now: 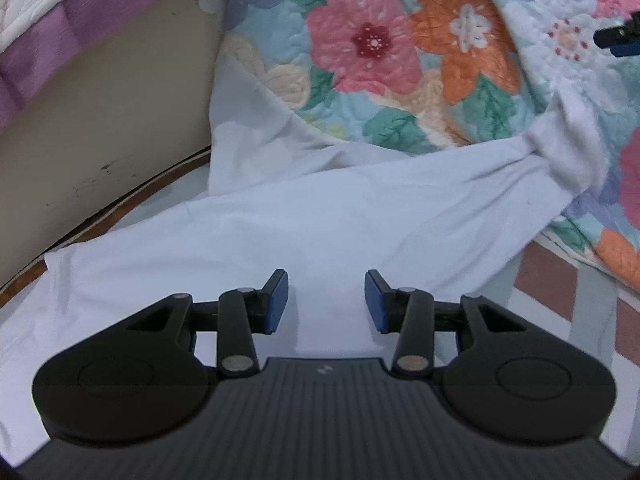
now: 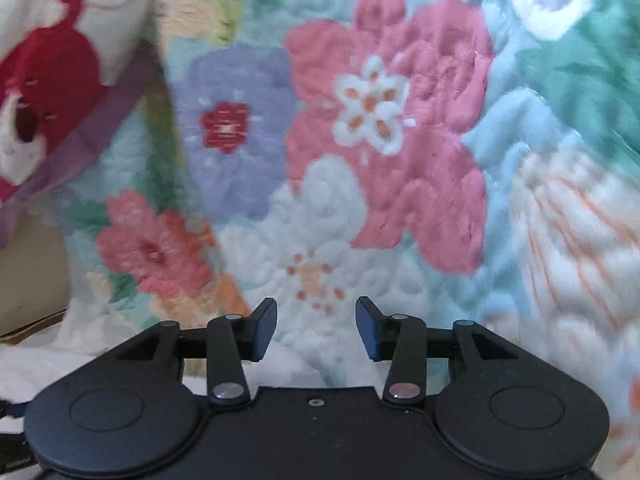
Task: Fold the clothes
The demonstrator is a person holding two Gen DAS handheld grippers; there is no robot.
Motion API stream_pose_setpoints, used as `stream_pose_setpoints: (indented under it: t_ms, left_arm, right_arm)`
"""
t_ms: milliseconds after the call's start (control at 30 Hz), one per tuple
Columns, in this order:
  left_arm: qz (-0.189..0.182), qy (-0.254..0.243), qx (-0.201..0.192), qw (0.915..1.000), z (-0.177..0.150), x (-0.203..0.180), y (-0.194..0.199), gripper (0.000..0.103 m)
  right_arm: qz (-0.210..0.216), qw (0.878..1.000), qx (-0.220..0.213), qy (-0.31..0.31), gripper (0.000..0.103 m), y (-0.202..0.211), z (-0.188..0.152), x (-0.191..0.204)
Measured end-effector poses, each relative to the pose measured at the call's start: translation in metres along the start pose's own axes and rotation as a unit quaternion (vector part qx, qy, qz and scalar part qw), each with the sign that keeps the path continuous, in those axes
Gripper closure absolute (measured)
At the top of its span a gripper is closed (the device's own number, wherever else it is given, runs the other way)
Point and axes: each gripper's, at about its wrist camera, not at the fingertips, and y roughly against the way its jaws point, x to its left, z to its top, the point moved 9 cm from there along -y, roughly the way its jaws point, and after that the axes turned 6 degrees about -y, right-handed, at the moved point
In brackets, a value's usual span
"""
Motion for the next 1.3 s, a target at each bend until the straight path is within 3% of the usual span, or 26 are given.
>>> stream_pose_setpoints:
  t_ms: [133, 233, 267, 400, 533, 567, 600, 633, 767, 833, 900, 967, 1033, 1100, 1233, 1300]
  left_arm:
    - [-0.003, 0.002, 0.000, 1.0000, -0.006, 0.002, 0.004, 0.061]
    - [-0.003, 0.009, 0.002, 1.0000, -0.010, 0.007, 0.005, 0.061]
    - [-0.003, 0.011, 0.002, 0.9999, -0.010, 0.007, 0.004, 0.061]
    - [-0.002, 0.017, 0.002, 0.9998, -0.013, 0.008, 0.003, 0.061]
    - [-0.001, 0.025, 0.001, 0.9997, -0.014, 0.007, 0.000, 0.061]
    - [-0.001, 0.027, 0.002, 0.9996, -0.015, 0.006, 0.000, 0.061]
    - [-0.001, 0.024, 0.001, 0.9997, -0.014, 0.006, 0.000, 0.061]
    - [-0.001, 0.021, 0.001, 0.9998, -0.014, 0.005, 0.000, 0.061]
    - [-0.002, 0.007, -0.004, 1.0000, -0.011, 0.005, 0.000, 0.061]
    - [-0.002, -0.002, -0.008, 1.0000, -0.007, 0.005, 0.000, 0.060]
    - [0.002, -0.004, -0.003, 1.0000, -0.005, 0.004, -0.006, 0.054]
    - [0.006, 0.005, -0.004, 1.0000, -0.003, 0.008, -0.011, 0.049]
    - [0.010, 0.010, 0.008, 0.9999, -0.003, 0.014, -0.017, 0.049]
    - [0.040, 0.010, 0.032, 0.9987, -0.006, 0.025, -0.023, 0.049]
    - [0.042, 0.038, 0.039, 0.9976, -0.006, 0.040, -0.025, 0.049]
    - [0.052, 0.026, 0.042, 0.9974, -0.004, 0.040, -0.028, 0.049]
  right_arm:
    - [0.041, 0.995, -0.003, 0.092, 0.047, 0.013, -0.044, 0.028]
    - [0.010, 0.976, 0.041, 0.215, 0.046, 0.000, -0.101, 0.040]
    - [-0.004, 0.972, 0.056, 0.227, 0.046, -0.004, -0.113, 0.036]
    - [0.033, 0.987, 0.074, 0.140, 0.046, -0.010, -0.124, 0.033]
    - [0.031, 0.995, 0.081, 0.052, 0.037, -0.040, -0.127, 0.032]
    - [0.027, 0.996, 0.083, 0.028, 0.046, -0.050, -0.126, 0.030]
    - [0.023, 0.997, 0.079, 0.015, 0.101, -0.055, -0.122, 0.028]
    - [0.019, 0.997, 0.065, 0.023, 0.097, -0.049, -0.111, 0.028]
    - [0.005, 0.998, 0.001, 0.069, 0.099, -0.006, -0.059, 0.036]
    - [0.029, 0.999, -0.025, 0.039, 0.099, 0.028, -0.022, 0.034]
    - [0.050, 0.997, -0.058, 0.007, 0.099, 0.056, 0.012, 0.025]
    - [0.051, 0.996, -0.074, -0.010, 0.100, 0.070, 0.034, 0.013]
    - [0.028, 0.998, -0.055, 0.008, 0.100, 0.063, 0.034, 0.007]
    - [-0.003, 0.999, -0.024, 0.040, 0.102, 0.048, 0.027, 0.003]
    - [-0.053, 0.994, 0.020, 0.088, 0.102, 0.021, 0.004, -0.003]
    - [-0.059, 0.994, 0.036, 0.090, 0.096, 0.007, -0.011, -0.007]
